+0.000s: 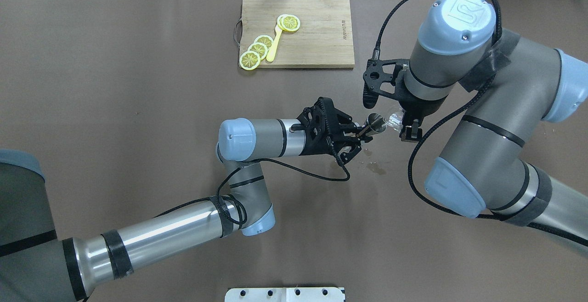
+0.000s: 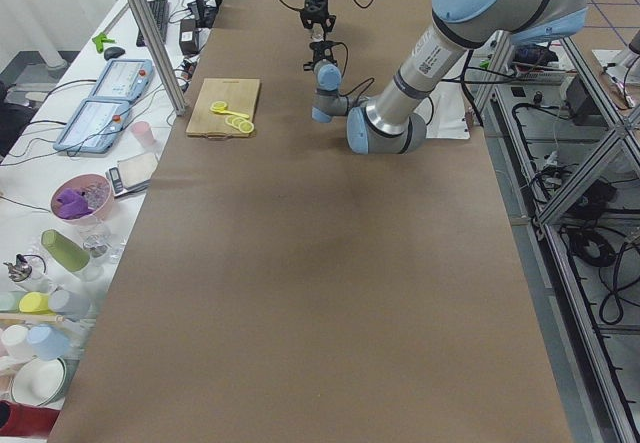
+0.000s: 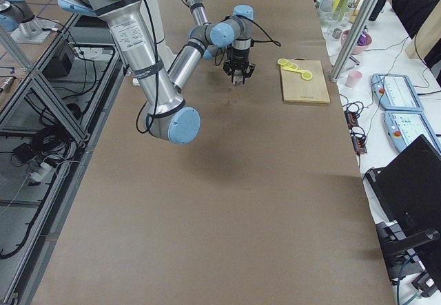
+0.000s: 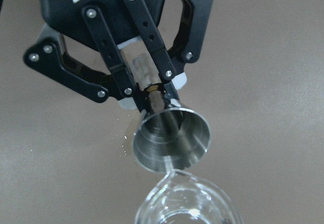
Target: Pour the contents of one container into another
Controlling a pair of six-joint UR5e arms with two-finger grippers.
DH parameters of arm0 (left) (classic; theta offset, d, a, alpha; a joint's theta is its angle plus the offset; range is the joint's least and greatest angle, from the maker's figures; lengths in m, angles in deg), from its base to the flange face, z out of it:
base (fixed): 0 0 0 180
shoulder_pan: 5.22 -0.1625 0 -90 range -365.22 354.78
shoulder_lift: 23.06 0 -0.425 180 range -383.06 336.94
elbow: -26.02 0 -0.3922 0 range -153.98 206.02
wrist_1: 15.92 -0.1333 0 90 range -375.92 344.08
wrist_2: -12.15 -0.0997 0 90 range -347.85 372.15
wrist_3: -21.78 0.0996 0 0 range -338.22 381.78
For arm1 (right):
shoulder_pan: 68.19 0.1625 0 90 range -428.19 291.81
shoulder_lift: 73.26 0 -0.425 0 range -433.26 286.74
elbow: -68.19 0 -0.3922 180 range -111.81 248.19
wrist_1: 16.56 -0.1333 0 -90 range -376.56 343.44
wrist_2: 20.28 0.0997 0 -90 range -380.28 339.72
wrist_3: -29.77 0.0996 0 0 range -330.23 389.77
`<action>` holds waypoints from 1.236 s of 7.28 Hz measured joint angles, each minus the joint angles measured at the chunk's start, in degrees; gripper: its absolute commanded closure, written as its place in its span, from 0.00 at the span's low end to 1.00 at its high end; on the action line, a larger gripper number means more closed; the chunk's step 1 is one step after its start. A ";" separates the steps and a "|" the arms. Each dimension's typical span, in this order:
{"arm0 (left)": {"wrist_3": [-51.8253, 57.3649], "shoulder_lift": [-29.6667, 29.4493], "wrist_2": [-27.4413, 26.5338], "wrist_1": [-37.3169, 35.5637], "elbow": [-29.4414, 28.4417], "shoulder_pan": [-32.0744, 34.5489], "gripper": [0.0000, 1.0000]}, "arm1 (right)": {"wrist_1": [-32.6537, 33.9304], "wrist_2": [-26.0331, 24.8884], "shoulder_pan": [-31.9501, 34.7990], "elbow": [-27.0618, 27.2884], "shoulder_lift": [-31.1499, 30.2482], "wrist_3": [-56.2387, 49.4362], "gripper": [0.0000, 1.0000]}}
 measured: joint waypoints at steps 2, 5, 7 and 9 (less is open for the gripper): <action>0.00 0.00 -0.01 0.05 0.02 -0.18 1.00 | 2.42 -0.57 -0.23 -0.43 1.31 -1.57 1.00; 0.00 0.00 -0.01 0.07 0.09 -0.34 1.00 | 5.91 -1.60 -0.92 -0.48 2.49 -2.04 1.00; 0.00 0.00 -0.01 0.07 0.16 -0.39 1.00 | 9.12 -2.99 -1.63 -0.51 3.79 -2.66 1.00; 0.00 0.00 -0.01 0.09 0.19 -0.40 1.00 | 11.46 -3.70 -2.06 -0.51 4.47 -3.25 1.00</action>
